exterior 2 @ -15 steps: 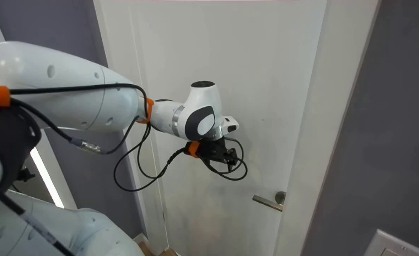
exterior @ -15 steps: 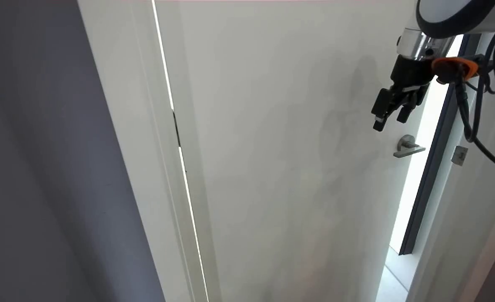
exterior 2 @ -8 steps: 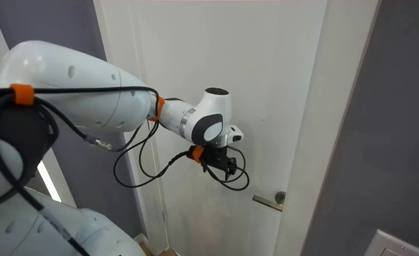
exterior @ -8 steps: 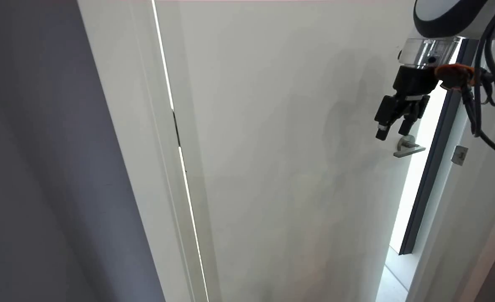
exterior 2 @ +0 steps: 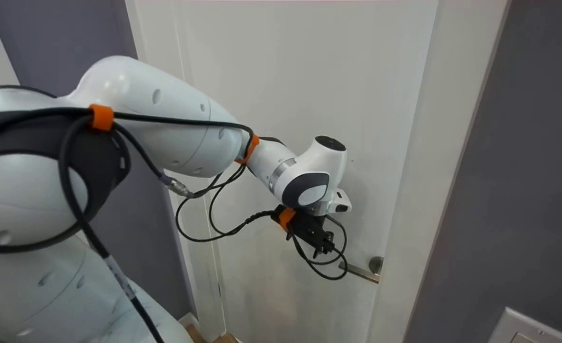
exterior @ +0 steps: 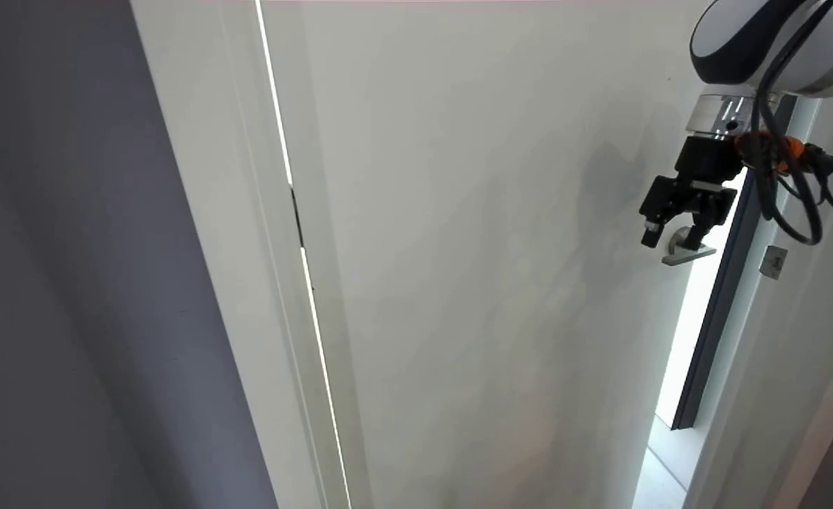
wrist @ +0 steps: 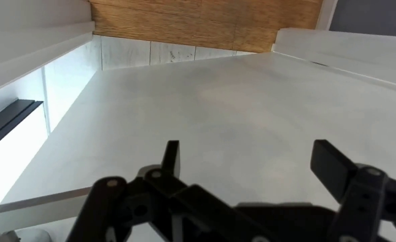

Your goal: Close the door using the door handle

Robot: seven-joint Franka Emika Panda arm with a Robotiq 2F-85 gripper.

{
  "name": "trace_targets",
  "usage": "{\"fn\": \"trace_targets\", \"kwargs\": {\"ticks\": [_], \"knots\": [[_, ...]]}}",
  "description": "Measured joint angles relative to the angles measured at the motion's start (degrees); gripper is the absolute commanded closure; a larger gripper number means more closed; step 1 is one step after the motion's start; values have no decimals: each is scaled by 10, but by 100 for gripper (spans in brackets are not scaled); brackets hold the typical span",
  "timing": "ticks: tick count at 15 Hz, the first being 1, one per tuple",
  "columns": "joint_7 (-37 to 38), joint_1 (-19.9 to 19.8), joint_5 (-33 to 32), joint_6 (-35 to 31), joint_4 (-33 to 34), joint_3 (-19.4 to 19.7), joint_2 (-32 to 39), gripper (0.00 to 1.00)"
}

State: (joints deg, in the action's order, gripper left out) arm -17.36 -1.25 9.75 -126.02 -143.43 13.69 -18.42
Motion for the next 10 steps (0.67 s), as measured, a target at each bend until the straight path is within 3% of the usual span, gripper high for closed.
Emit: {"fn": "trace_targets", "kwargs": {"ticks": [5,10], "knots": [[37,-41,3,-58,-3,2,21,0],[39,-54,39,-98,-5,19,41,0]]}}
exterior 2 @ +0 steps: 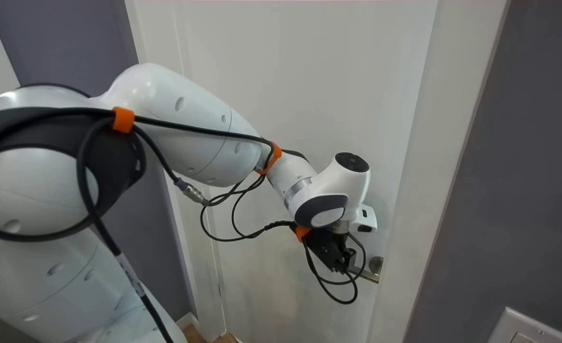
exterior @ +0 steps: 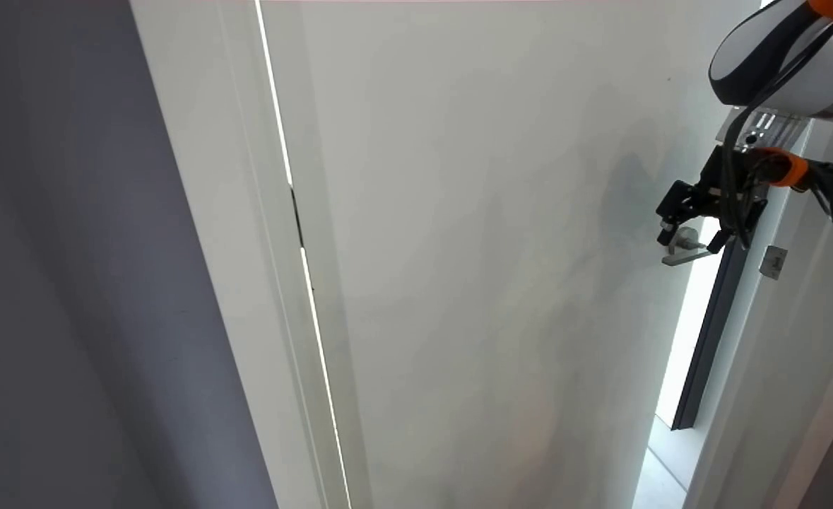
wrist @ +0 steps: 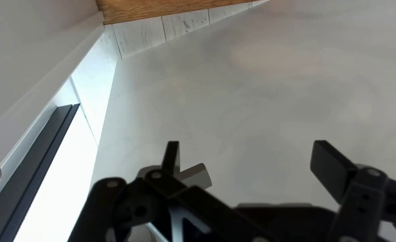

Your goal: Close the door using the door handle

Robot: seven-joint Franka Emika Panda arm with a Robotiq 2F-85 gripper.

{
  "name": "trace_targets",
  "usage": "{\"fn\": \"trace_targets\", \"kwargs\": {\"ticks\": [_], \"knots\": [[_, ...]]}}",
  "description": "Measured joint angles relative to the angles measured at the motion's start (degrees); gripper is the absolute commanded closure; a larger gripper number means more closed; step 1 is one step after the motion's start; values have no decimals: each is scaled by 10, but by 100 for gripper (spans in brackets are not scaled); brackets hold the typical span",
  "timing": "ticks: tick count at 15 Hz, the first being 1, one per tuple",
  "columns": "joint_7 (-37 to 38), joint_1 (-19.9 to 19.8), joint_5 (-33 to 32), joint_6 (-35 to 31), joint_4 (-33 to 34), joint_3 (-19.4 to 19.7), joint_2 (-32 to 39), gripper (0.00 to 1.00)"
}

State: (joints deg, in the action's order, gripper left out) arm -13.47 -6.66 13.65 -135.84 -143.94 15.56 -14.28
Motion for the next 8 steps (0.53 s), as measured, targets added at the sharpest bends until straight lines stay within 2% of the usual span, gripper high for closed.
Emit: {"fn": "trace_targets", "kwargs": {"ticks": [8], "knots": [[45,-9,65,-49,-1,4,37,0]]}}
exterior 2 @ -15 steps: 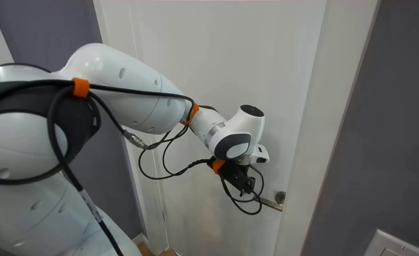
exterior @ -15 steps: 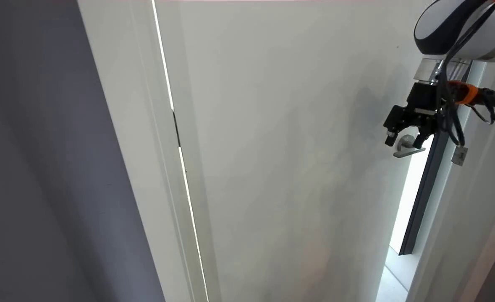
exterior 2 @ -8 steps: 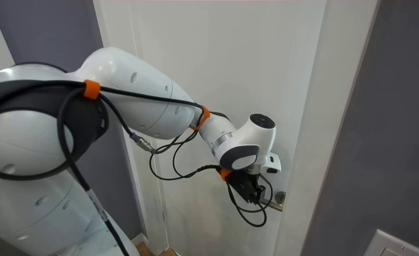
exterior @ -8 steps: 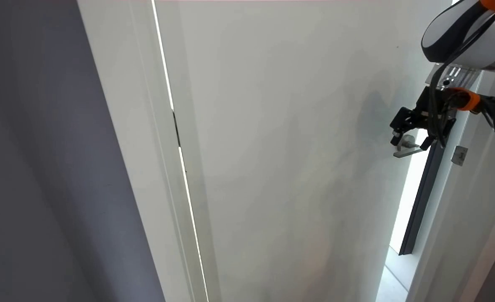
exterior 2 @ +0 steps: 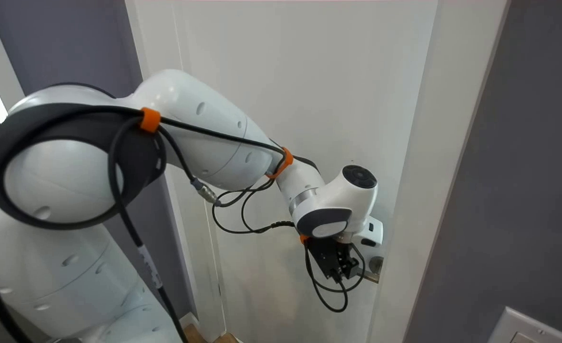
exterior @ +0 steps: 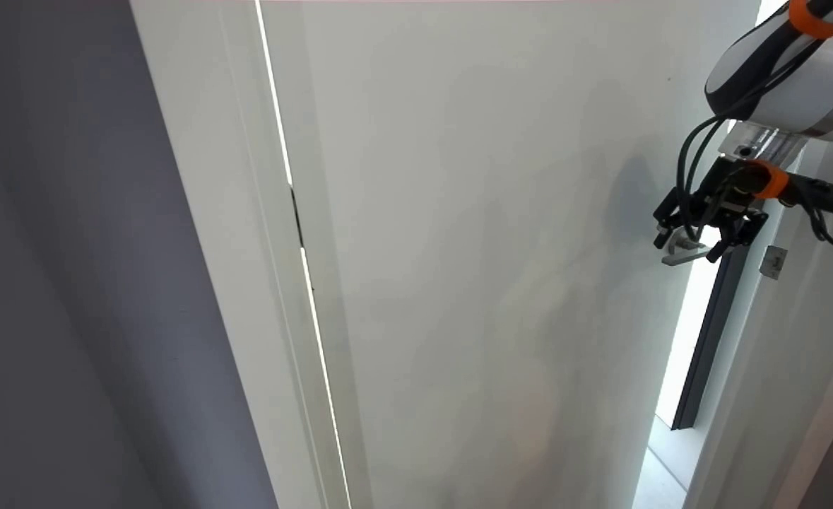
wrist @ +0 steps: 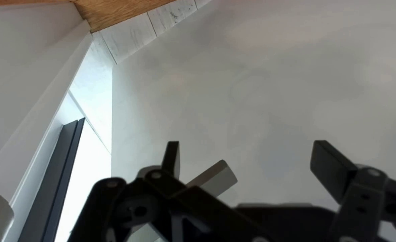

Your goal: Close the door using the door handle

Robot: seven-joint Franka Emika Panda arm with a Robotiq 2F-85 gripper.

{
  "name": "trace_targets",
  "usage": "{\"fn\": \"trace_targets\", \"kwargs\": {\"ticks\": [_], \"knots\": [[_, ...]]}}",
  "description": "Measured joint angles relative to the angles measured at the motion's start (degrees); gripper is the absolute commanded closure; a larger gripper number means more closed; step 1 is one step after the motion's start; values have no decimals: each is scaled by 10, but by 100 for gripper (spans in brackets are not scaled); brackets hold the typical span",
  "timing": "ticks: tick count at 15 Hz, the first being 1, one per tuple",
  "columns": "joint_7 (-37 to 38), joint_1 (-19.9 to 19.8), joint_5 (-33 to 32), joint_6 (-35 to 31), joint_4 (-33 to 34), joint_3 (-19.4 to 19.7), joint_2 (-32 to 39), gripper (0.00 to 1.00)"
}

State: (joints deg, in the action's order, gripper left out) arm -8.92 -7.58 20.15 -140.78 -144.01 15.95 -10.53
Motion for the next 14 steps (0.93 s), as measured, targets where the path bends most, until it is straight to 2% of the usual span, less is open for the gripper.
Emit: {"fn": "trace_targets", "kwargs": {"ticks": [6,14], "knots": [[43,-9,48,-51,-11,0,25,0],[53,-8,195,-134,-29,0,43,0]]}}
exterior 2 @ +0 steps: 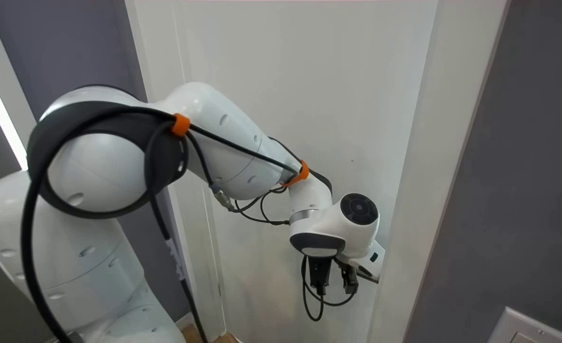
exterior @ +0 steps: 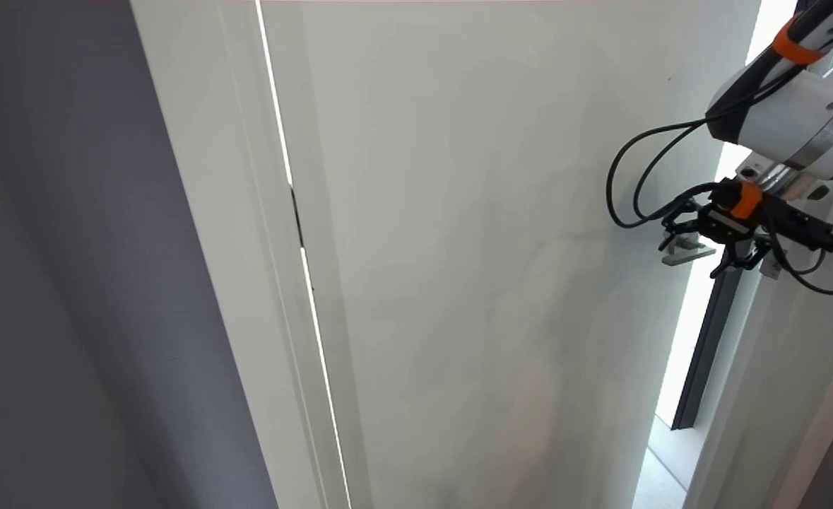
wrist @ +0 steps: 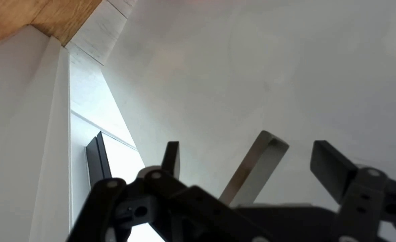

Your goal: Close the door using the door handle

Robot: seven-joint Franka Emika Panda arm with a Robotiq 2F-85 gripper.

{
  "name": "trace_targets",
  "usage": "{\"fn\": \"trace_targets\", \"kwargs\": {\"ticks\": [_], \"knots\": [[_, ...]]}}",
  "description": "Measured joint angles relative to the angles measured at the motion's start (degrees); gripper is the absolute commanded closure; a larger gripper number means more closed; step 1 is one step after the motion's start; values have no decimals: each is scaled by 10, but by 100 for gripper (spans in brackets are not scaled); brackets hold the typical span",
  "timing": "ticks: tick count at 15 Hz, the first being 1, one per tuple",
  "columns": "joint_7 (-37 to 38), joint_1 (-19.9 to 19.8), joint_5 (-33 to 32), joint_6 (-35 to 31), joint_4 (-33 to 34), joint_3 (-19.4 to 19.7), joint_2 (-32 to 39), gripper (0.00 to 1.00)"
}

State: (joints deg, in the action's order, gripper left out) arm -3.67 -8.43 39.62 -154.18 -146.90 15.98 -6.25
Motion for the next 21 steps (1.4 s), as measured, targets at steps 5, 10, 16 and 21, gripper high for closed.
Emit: {"fn": "trace_targets", "kwargs": {"ticks": [5,10,16,21], "knots": [[-1,3,103,-6,0,0,11,0],[-1,5,151,-10,1,-1,24,0],[-18,7,201,-14,8,-3,33,0],[-21,9,212,-25,10,-4,47,0]]}}
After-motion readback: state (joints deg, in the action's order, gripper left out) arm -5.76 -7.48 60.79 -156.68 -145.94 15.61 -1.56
